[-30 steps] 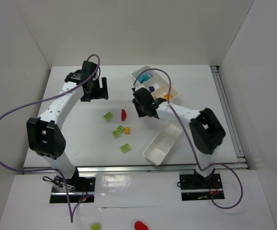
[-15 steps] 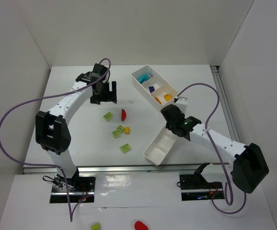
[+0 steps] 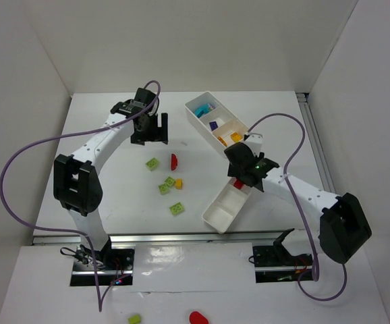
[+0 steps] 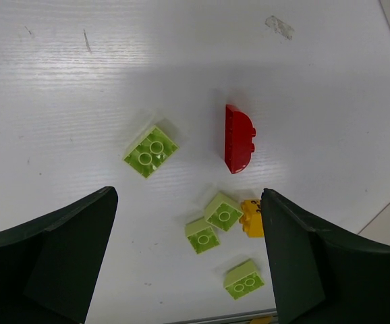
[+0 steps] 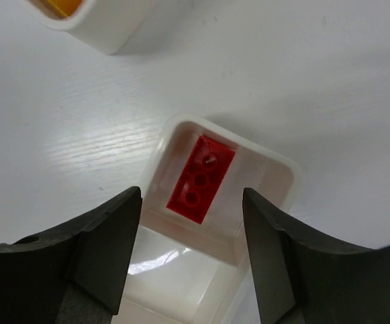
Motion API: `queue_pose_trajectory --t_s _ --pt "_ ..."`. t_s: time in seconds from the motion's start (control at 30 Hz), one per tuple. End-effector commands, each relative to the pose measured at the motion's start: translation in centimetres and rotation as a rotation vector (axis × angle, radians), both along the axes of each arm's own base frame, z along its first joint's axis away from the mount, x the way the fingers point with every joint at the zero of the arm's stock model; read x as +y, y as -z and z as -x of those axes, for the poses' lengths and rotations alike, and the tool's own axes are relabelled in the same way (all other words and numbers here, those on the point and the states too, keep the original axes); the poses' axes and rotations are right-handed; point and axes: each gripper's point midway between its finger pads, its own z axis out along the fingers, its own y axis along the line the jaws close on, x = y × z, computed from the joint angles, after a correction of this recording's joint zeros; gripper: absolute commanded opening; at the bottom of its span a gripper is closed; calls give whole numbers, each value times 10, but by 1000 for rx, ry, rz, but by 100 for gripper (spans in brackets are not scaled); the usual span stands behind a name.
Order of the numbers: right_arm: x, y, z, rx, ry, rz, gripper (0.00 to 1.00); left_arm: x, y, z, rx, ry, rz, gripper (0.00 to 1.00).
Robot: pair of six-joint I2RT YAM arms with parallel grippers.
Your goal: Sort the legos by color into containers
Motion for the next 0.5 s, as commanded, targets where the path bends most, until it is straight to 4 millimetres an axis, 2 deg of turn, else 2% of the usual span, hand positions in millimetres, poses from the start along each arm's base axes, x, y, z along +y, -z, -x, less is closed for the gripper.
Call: queue_pose_trajectory --t_s 0.0,0.03,0.07,0.1,0.13,0.17,0.2,0.23,0.27,0.3,0.33,0.37,0.4,0.43,0.47 --pt "30 -49 -23 -127 -108 -29 68 3 -14 -11 -55 -15 -26 96" --pt "47 -65 -32 -168 -150 -55 67 7 -19 -11 -66 -25 -40 96" --pt "61 -68 -33 -161 -202 -56 67 10 -20 -12 -72 -35 -56 96" --pt "76 -54 -37 -105 -268 -43 67 17 -23 -11 -79 -60 -79 96" --pt "92 -53 -40 -91 -306 -49 69 22 -22 -10 -70 -71 -83 96" --pt "113 -66 -46 -99 -352 -68 70 26 -26 -11 -78 -99 -70 97" --pt "127 -63 -48 -81 -403 -63 73 33 -28 -8 -48 -118 -12 97" --pt "147 -43 -48 -18 -454 -76 75 34 -31 -9 -36 -145 29 97" --pt "164 -51 -54 -28 -480 -105 76 36 -35 -6 -36 -161 55 97" --pt "181 -32 -52 22 -523 -121 78 41 -41 -4 -47 -190 70 97" --pt "193 -27 -50 38 -549 -126 80 45 -46 -4 -61 -201 75 97" --pt "210 -34 -55 15 -574 -157 80 46 -43 -2 -60 -201 74 97" --pt "222 -29 -52 21 -598 -162 80 52 -47 -2 -73 -217 69 97" --pt "230 -16 -51 46 -614 -159 81 53 -47 1 -70 -217 68 97" --pt "234 -11 -54 48 -608 -164 81 59 -45 3 -69 -231 58 97"
